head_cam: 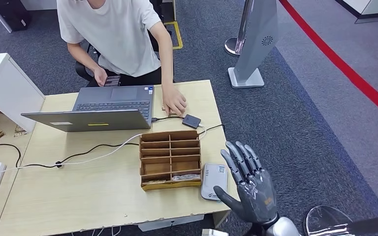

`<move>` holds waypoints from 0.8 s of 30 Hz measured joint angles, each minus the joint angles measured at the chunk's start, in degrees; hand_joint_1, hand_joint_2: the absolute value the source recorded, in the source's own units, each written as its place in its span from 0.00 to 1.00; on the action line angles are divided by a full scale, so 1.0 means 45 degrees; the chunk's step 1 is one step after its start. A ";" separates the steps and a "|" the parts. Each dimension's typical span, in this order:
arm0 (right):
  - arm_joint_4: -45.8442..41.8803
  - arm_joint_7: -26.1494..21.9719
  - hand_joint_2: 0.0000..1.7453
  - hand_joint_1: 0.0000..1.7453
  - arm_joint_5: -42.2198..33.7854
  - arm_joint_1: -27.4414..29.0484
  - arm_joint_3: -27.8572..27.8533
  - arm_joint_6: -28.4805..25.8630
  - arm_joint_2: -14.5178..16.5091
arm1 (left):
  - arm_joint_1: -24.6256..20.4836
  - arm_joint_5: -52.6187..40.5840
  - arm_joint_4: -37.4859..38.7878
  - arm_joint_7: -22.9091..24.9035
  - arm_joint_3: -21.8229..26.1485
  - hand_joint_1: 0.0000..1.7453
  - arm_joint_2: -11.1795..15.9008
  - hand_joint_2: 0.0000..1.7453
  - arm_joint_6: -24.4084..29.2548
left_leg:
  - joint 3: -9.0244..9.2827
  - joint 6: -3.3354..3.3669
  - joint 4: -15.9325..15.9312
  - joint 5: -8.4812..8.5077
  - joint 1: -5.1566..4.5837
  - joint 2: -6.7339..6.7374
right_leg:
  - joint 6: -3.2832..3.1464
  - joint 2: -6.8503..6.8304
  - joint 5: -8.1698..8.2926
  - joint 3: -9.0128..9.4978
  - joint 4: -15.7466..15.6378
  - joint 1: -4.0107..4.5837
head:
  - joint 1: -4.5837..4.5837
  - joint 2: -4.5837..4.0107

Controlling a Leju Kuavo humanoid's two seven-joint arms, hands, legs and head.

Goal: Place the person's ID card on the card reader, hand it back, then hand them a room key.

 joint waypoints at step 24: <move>0.4401 -0.2287 1.00 0.00 0.1492 -0.0060 -0.0609 0.0004 0.4405 | -0.0091 -0.0353 0.0000 0.0409 0.0000 0.00 -0.0029 1.00 0.0013 | 0.0027 0.0001 -0.0007 0.0007 0.0004 0.0007 | -0.0004 0.0011 0.0000 0.0022 0.0012 0.0001 | 0.0002 0.0000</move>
